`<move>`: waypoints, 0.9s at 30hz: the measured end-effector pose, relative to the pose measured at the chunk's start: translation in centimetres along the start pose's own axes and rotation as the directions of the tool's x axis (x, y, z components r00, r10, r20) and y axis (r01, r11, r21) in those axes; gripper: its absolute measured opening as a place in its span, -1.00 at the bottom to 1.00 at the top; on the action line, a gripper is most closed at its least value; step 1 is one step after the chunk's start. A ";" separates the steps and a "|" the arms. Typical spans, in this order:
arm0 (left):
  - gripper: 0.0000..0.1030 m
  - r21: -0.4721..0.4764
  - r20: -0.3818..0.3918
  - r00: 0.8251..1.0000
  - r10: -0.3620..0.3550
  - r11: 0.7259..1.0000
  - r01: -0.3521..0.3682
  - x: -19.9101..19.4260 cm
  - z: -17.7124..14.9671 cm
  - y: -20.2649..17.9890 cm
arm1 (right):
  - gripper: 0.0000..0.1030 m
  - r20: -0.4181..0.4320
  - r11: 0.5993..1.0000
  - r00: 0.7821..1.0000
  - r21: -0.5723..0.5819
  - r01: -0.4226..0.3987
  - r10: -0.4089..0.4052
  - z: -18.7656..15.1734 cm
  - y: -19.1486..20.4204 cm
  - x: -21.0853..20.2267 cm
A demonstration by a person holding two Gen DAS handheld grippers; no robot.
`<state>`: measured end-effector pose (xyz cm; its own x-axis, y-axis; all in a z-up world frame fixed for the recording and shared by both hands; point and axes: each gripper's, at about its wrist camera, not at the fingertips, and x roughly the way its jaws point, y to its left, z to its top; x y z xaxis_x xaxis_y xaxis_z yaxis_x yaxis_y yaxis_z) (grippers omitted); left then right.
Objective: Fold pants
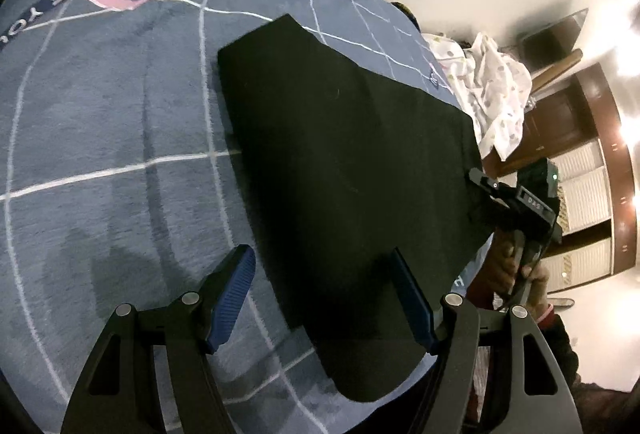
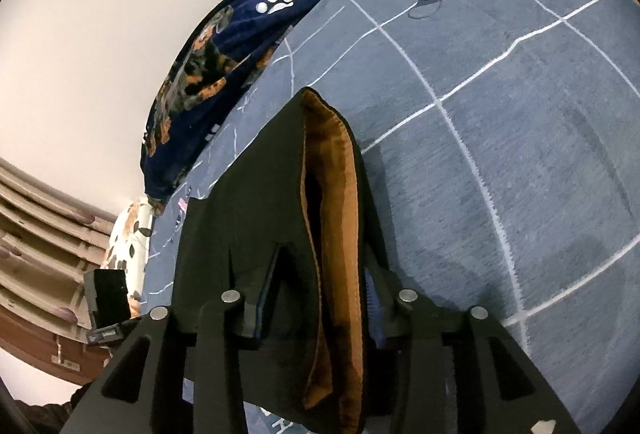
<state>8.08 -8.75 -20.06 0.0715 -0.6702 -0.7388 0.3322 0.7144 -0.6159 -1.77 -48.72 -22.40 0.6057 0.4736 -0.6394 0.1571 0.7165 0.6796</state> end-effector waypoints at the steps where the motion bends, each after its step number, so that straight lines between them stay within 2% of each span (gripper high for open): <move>1: 0.35 0.006 -0.002 1.000 -0.005 1.000 0.005 0.0 0.0 -0.1 | -0.29 0.011 1.000 1.000 0.001 0.000 0.000 0.1 0.0 -0.3; 2: 0.35 0.010 -0.008 1.000 -0.014 1.000 0.014 0.2 0.1 -0.2 | -0.21 0.031 1.000 1.000 0.005 0.007 -0.007 0.2 -0.2 -0.9; 3: 0.35 0.014 -0.021 0.999 -0.028 0.999 0.028 0.5 0.3 -0.3 | 0.03 0.039 1.000 0.999 0.010 0.024 -0.025 0.3 -0.4 -1.2; 4: 0.36 0.016 -0.032 0.999 -0.040 0.999 0.041 0.8 0.5 -0.3 | 0.12 0.040 0.999 0.998 0.017 0.038 -0.039 0.4 -0.7 -1.4; 8: 0.37 0.028 -0.058 0.995 -0.084 0.996 0.085 1.7 1.2 -0.5 | 0.14 -0.022 0.999 0.999 0.040 -0.023 0.024 0.1 -1.4 -0.7; 11: 0.36 0.010 -0.041 0.991 -0.127 0.992 0.128 2.0 1.5 -0.2 | 0.14 -0.054 0.998 0.997 0.023 -0.054 0.055 -0.5 -0.6 0.3; 12: 0.26 0.016 -0.036 0.992 -0.120 0.993 0.120 2.2 1.6 -0.5 | 0.14 -0.054 0.999 0.997 0.015 -0.046 0.047 -0.6 -0.3 0.5; 13: 0.04 0.037 -0.031 0.995 -0.094 0.995 0.095 2.2 1.6 -0.8 | 0.11 -0.053 0.999 0.998 0.005 -0.033 0.033 -0.7 0.0 0.6; 14: -0.11 0.057 -0.026 0.998 -0.060 0.997 0.061 2.4 1.6 -1.0 | -0.24 -0.066 1.000 0.998 0.007 -0.021 0.022 -0.8 0.1 0.9; 15: -0.38 0.058 -0.024 0.999 -0.043 0.997 0.044 2.5 1.6 -1.1 | -0.38 -0.077 1.000 0.997 0.018 -0.020 0.021 -1.0 0.0 1.1; 16: -0.50 0.038 -0.019 0.999 -0.042 0.998 0.043 2.4 1.6 -0.8 | -0.40 -0.067 0.999 0.997 0.031 -0.030 0.032 -1.2 0.1 1.0; 18: -0.64 0.012 -0.002 0.999 -0.054 0.998 0.054 2.0 1.6 -0.6 | -0.53 -0.063 0.999 0.997 0.037 -0.039 0.042 -1.4 0.5 0.8; 22: -0.82 0.024 0.040 0.996 -0.079 0.997 0.079 0.2 1.5 -0.8 | -0.57 -0.041 0.990 0.991 0.073 -0.121 0.124 -1.8 2.1 0.6; 24: -0.82 0.015 0.068 0.993 -0.100 0.995 0.100 -1.2 1.5 -0.5 | -0.57 -0.045 0.985 0.986 0.075 -0.156 0.160 -2.1 3.2 1.0; 27: -0.82 0.001 0.105 0.992 -0.076 0.997 0.076 -3.7 1.2 0.9 | -0.57 -0.057 0.969 0.969 0.085 -0.233 0.239 -3.0 5.6 2.3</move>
<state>9.20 -5.88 -17.53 0.1441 -0.7399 -0.6571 0.3377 0.6609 -0.6702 -1.81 -42.10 -21.17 0.5800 0.6594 -0.4783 0.0770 0.5402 0.8380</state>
